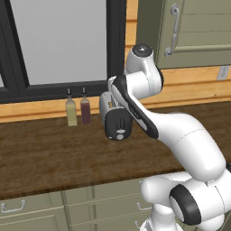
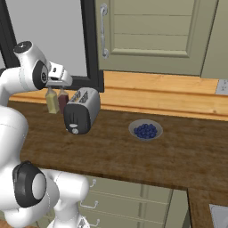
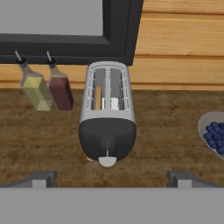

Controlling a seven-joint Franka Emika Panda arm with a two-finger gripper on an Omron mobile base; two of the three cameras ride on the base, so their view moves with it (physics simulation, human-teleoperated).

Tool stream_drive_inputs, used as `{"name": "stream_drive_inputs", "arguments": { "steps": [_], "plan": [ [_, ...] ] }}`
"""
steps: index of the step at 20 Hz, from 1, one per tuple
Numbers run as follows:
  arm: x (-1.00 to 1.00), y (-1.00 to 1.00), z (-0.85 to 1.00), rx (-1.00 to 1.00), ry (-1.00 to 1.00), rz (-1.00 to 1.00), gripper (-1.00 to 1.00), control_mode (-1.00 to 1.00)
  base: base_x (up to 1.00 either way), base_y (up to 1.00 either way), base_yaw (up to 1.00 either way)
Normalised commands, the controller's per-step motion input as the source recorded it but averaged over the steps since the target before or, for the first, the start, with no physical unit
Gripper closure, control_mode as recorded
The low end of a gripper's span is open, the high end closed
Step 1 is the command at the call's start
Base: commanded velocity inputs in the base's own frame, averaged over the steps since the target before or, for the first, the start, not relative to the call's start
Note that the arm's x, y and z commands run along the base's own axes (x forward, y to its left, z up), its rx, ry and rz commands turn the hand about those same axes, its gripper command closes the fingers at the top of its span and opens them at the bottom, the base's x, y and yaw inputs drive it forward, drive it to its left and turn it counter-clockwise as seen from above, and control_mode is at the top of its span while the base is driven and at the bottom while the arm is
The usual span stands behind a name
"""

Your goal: Start the toaster. Once the lever pops up, take the bread to the plate on the dining counter.

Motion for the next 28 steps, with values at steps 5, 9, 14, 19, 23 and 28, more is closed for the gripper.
{"name": "stream_drive_inputs", "arguments": {
  "steps": [5,9,14,19,23,28],
  "plan": [
    [0.0,0.0,0.0,0.0,0.0,0.0,-1.0,-1.0,0.0,0.0,0.0],
    [0.0,0.0,0.0,0.0,0.0,0.0,-1.0,-1.0,0.0,0.0,0.0],
    [0.0,0.0,0.0,0.0,0.0,0.0,-1.0,-1.0,0.0,0.0,0.0],
    [0.0,0.0,0.0,0.0,0.0,0.0,-1.0,-1.0,0.0,0.0,0.0],
    [0.0,0.0,0.0,0.0,0.0,0.0,-1.0,-1.0,0.0,0.0,0.0],
    [0.0,0.0,0.0,0.0,0.0,0.0,-1.0,-1.0,0.0,0.0,0.0]
  ]
}}
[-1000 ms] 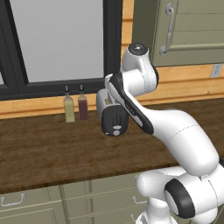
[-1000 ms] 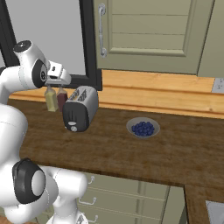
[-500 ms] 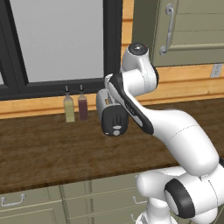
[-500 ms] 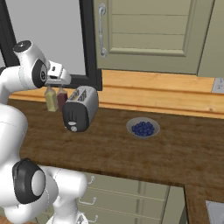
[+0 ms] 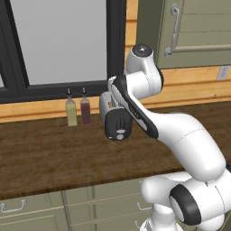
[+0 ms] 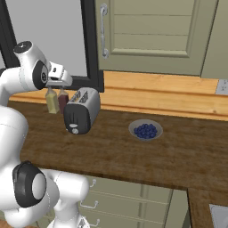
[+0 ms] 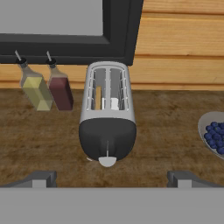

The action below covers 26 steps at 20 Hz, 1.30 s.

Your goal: Start the toaster. Once the lever pops up, take the bread to the plate on the dining counter.

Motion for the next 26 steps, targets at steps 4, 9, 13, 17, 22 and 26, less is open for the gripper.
{"name": "stream_drive_inputs", "arguments": {
  "steps": [4,9,13,17,22,26],
  "plan": [
    [0.0,0.0,0.0,0.0,0.0,0.0,-1.0,-1.0,0.0,0.0,0.0],
    [0.0,0.0,0.0,0.0,0.0,0.0,-1.0,-1.0,0.0,0.0,0.0],
    [0.0,0.0,0.0,0.0,0.0,0.0,-1.0,-1.0,0.0,0.0,0.0],
    [0.0,0.0,0.0,0.0,0.0,0.0,-1.0,-1.0,0.0,0.0,0.0],
    [0.0,0.0,0.0,0.0,0.0,0.0,-1.0,-1.0,0.0,0.0,0.0],
    [0.0,0.0,0.0,0.0,0.0,0.0,-1.0,-1.0,0.0,0.0,0.0]
  ]
}}
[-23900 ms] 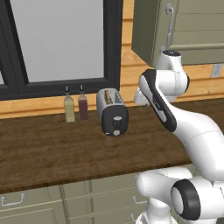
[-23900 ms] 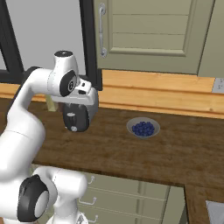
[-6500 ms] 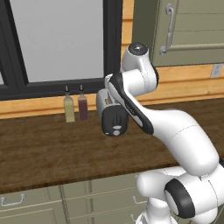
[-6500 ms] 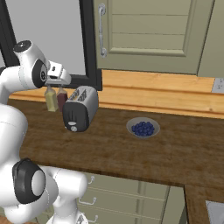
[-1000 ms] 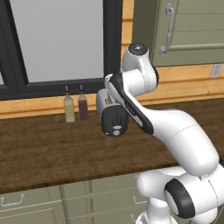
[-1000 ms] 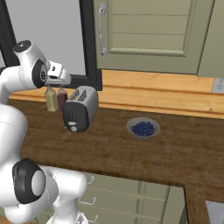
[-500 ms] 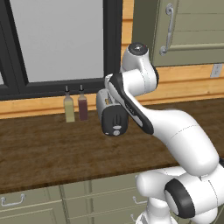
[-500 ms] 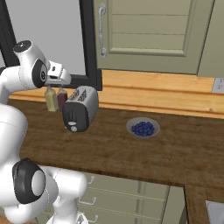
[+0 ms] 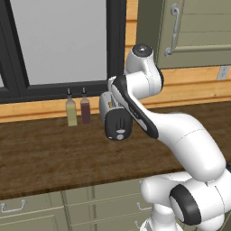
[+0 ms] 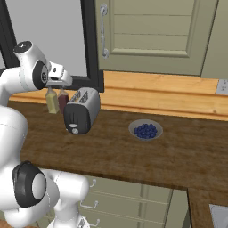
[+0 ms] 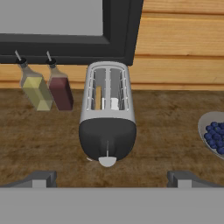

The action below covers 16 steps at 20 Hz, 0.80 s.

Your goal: Start the toaster. Once the lever pops up, take the bread to the plate on the dining counter.

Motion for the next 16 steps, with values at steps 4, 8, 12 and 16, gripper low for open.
{"name": "stream_drive_inputs", "arguments": {
  "steps": [4,8,12,16],
  "plan": [
    [0.0,0.0,0.0,0.0,0.0,0.0,-1.0,-1.0,0.0,0.0,0.0],
    [0.0,0.0,0.0,0.0,0.0,0.0,-1.0,-1.0,0.0,0.0,0.0],
    [0.0,0.0,0.0,0.0,0.0,0.0,-1.0,-1.0,0.0,0.0,0.0],
    [0.0,0.0,0.0,0.0,0.0,0.0,-1.0,-1.0,0.0,0.0,0.0]
  ]
}}
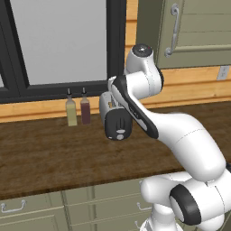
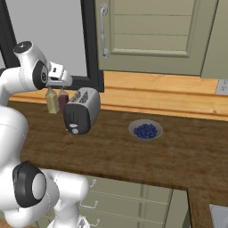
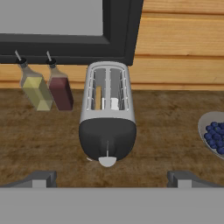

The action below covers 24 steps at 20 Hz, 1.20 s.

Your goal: Start the toaster. Once the lever pops up, take the bread to the plate on the dining counter.

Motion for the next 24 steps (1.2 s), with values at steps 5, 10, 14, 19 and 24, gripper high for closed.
{"name": "stream_drive_inputs", "arguments": {
  "steps": [5,10,14,19,24],
  "plan": [
    [0.0,0.0,0.0,0.0,0.0,0.0,-1.0,-1.0,0.0,0.0,0.0],
    [0.0,0.0,0.0,0.0,0.0,0.0,-1.0,-1.0,0.0,0.0,0.0],
    [0.0,0.0,0.0,0.0,0.0,0.0,-1.0,-1.0,0.0,0.0,0.0],
    [0.0,0.0,0.0,0.0,0.0,0.0,-1.0,-1.0,0.0,0.0,0.0],
    [0.0,0.0,0.0,0.0,0.0,0.0,-1.0,-1.0,0.0,0.0,0.0]
  ]
}}
